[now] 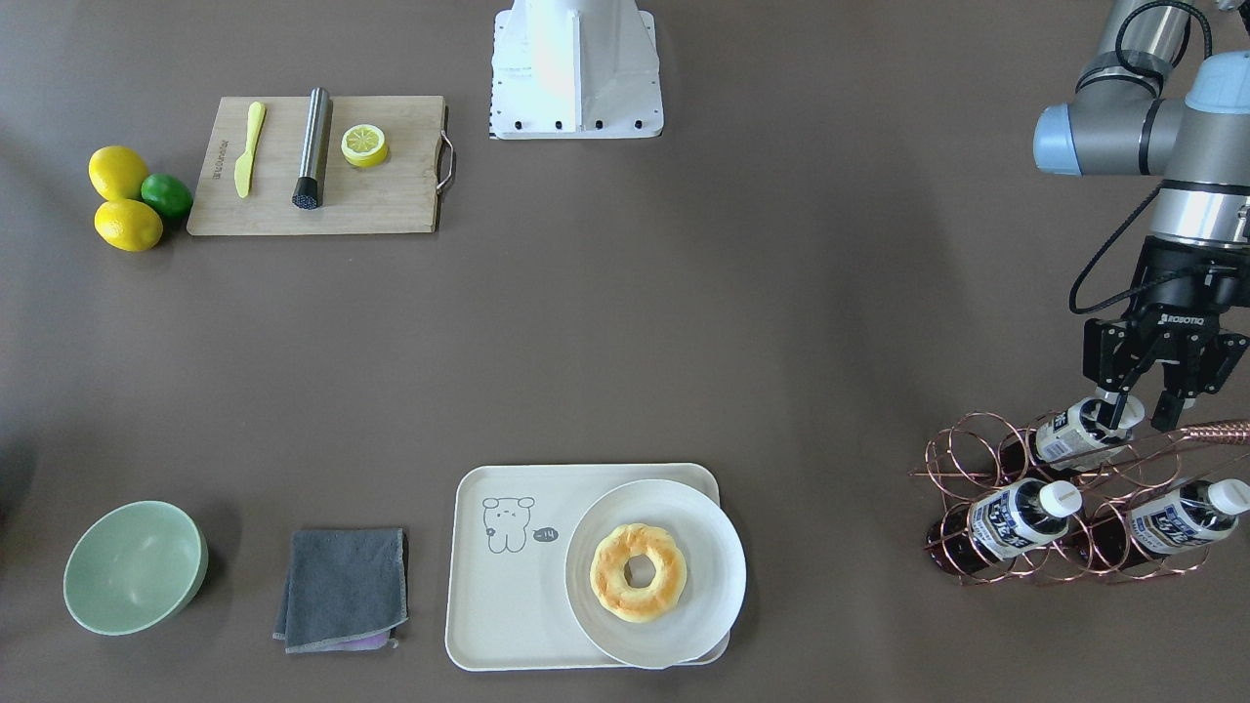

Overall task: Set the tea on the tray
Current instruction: 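Reach the left gripper down to a tea bottle in the copper rack, then grasp the tea bottle with the left gripper and lift it out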

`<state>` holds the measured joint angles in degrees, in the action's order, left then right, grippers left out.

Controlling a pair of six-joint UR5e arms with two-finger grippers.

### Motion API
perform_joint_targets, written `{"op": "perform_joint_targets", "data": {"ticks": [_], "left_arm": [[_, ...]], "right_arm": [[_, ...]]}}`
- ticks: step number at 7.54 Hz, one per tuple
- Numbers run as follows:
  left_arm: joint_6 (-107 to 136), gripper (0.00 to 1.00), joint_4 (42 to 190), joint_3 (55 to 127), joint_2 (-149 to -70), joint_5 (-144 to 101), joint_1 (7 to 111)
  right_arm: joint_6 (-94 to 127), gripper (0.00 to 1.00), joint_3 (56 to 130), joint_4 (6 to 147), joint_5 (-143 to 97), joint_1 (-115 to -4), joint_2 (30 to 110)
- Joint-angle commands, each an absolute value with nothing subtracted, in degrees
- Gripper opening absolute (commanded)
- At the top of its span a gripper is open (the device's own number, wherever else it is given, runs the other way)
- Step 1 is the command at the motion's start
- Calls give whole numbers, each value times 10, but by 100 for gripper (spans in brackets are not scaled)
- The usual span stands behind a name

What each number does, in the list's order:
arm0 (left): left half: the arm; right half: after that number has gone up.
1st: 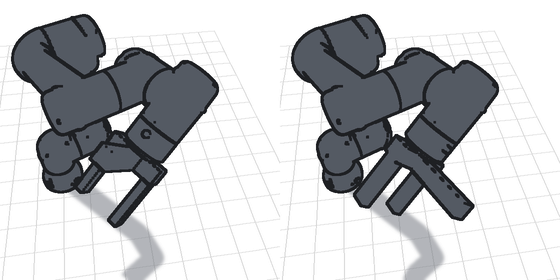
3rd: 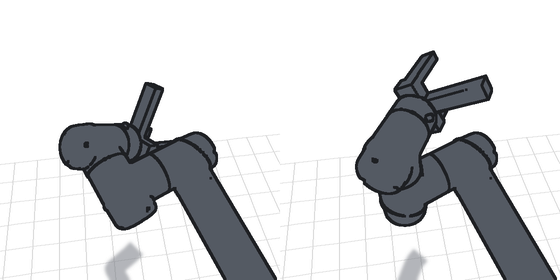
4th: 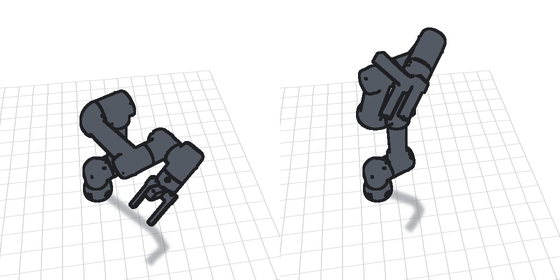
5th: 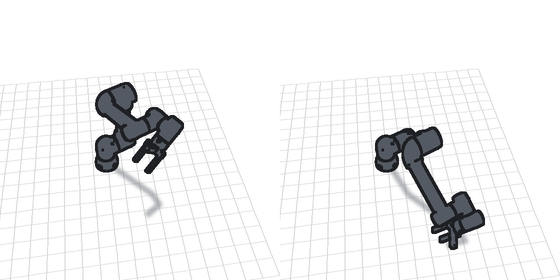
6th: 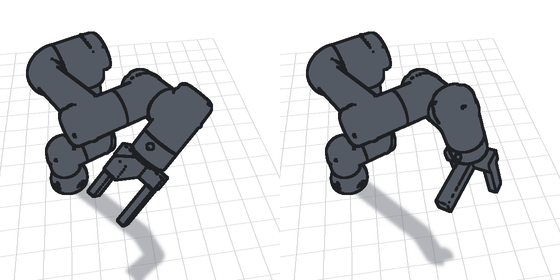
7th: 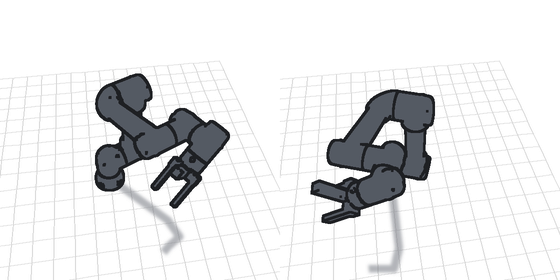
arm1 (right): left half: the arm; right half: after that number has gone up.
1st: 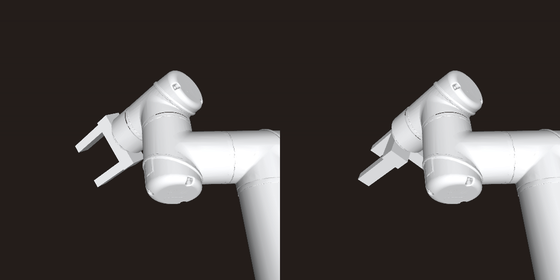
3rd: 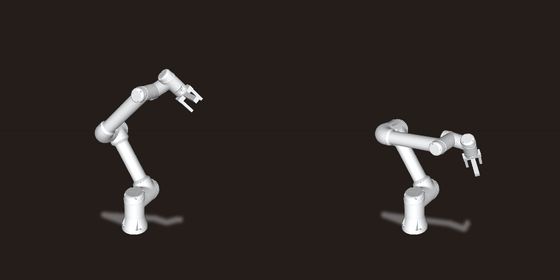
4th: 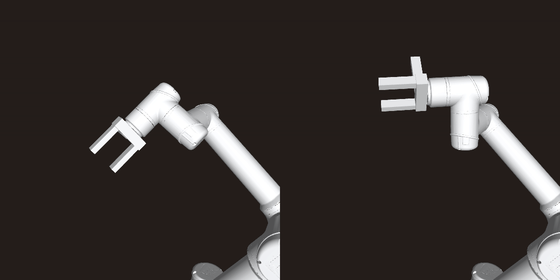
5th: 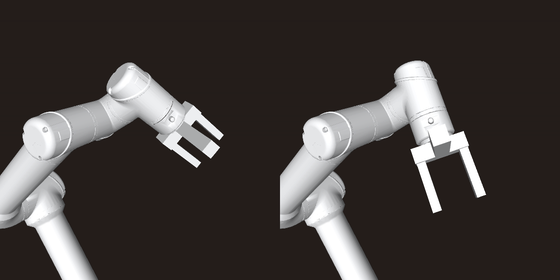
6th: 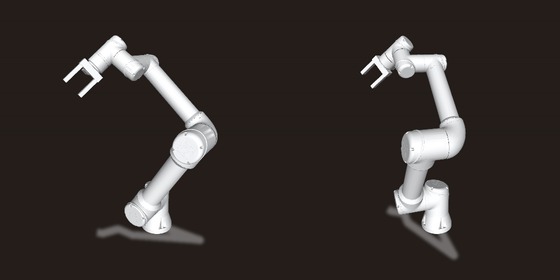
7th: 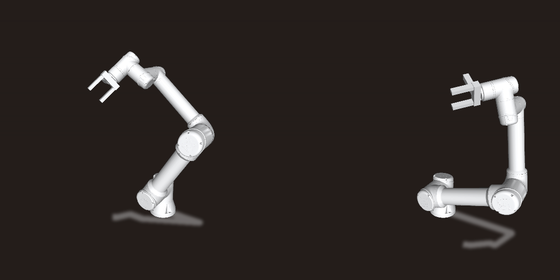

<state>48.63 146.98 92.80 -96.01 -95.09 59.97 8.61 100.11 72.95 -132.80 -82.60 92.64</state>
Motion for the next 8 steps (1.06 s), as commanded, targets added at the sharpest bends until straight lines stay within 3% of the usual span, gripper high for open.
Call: {"op": "perform_joint_targets", "data": {"ticks": [1,5,8], "left_arm": [[487,4,1483,928,-955,-947,599],[486,0,1441,998,-954,-974,609],[402,0,1361,1071,-956,-1018,702]], "right_arm": [[86,100,1001,729,-1328,-826,926],[87,100,1001,729,-1327,-825,925],[87,100,1002,729,-1328,-826,925]]}}
